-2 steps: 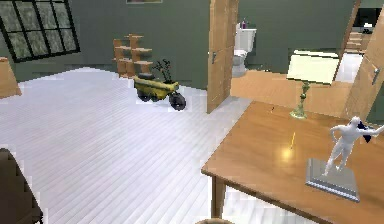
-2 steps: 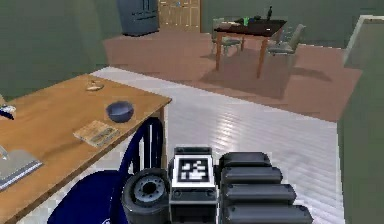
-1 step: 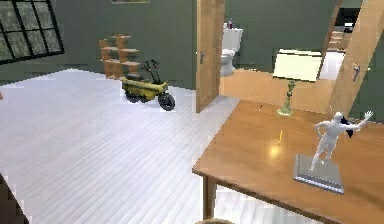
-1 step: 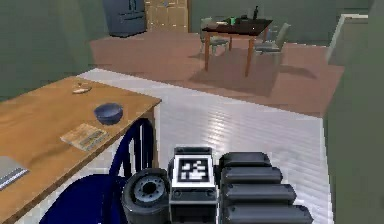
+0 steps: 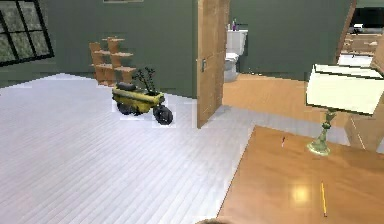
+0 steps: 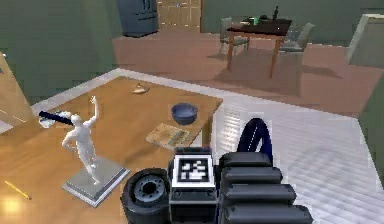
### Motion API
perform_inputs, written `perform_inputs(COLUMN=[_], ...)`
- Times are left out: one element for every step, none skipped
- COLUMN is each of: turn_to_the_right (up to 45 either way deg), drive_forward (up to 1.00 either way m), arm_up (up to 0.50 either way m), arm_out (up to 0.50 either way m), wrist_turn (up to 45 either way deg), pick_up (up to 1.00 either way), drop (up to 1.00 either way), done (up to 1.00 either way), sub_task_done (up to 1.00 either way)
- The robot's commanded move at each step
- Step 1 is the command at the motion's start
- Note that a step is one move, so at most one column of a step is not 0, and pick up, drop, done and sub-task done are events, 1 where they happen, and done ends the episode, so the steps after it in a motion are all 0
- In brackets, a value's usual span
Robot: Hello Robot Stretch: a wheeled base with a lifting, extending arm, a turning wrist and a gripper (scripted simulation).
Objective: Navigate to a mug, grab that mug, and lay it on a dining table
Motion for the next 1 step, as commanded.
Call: perform_inputs(turn_to_the_right=[-45.0], drive_forward=[0.0], arm_up=[0.0], arm_out=[0.0], wrist_turn=[0.0], pick_up=[0.0], drop=[0.0], done=[0.0], sub_task_done=[0.0])
